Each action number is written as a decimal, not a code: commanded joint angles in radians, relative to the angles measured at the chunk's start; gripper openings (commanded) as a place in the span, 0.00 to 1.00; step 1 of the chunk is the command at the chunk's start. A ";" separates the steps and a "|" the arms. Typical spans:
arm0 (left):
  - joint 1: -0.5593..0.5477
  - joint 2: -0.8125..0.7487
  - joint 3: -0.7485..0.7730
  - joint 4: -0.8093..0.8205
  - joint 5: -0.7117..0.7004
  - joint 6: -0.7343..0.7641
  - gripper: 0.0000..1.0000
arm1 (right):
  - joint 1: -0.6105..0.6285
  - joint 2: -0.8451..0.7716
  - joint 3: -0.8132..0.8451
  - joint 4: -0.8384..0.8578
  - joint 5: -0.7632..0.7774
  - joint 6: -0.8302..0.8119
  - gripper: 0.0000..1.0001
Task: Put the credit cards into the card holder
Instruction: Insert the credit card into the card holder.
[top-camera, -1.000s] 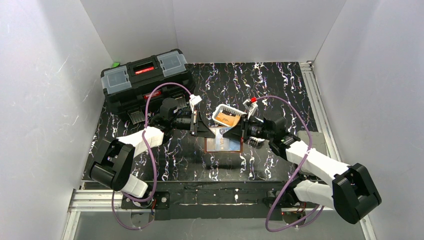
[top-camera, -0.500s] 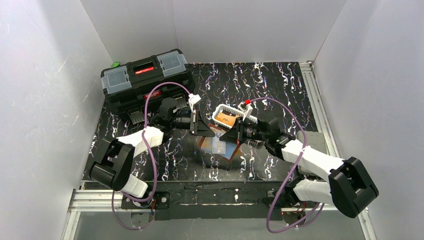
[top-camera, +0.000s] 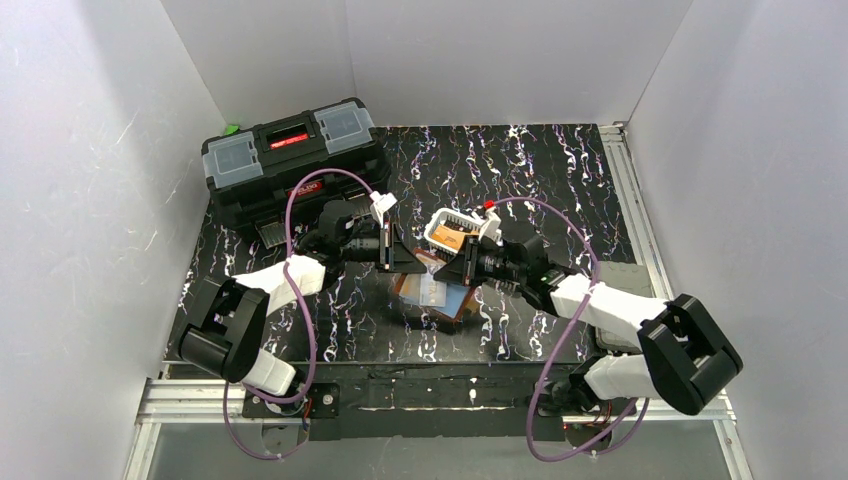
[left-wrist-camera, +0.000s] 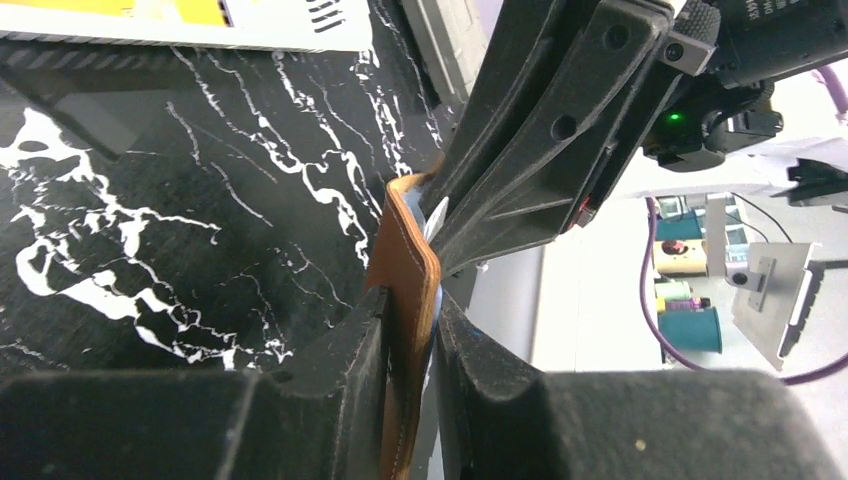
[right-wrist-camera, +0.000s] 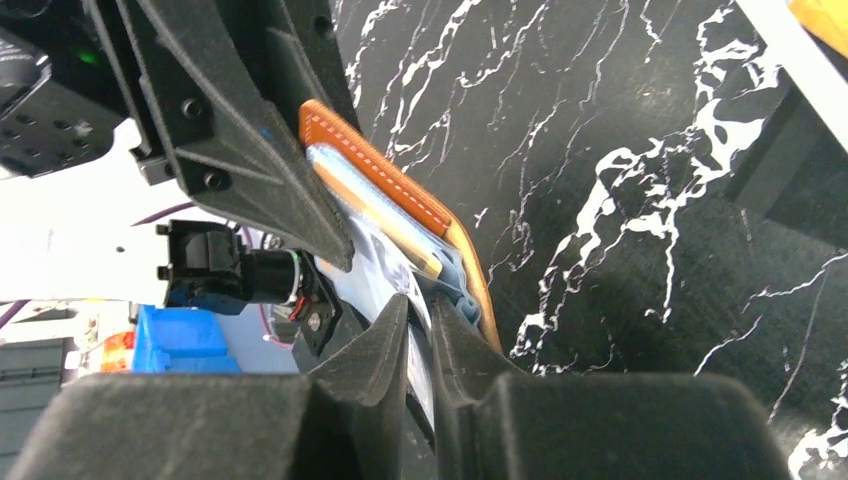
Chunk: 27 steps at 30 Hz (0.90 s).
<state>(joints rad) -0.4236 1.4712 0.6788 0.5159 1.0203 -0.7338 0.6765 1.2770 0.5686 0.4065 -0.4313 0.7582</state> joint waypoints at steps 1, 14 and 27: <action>-0.018 -0.087 -0.015 -0.035 0.052 0.020 0.17 | 0.012 0.080 0.081 -0.002 0.108 -0.003 0.24; 0.018 -0.071 -0.043 -0.434 -0.205 0.172 0.00 | 0.024 0.126 0.142 -0.299 0.075 -0.061 0.60; 0.018 -0.057 -0.057 -0.601 -0.365 0.231 0.07 | 0.102 0.256 0.220 -0.341 -0.029 -0.096 0.39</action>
<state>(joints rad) -0.4076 1.4418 0.6312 -0.0292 0.7055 -0.5282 0.7345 1.4788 0.7002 0.0849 -0.4023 0.6945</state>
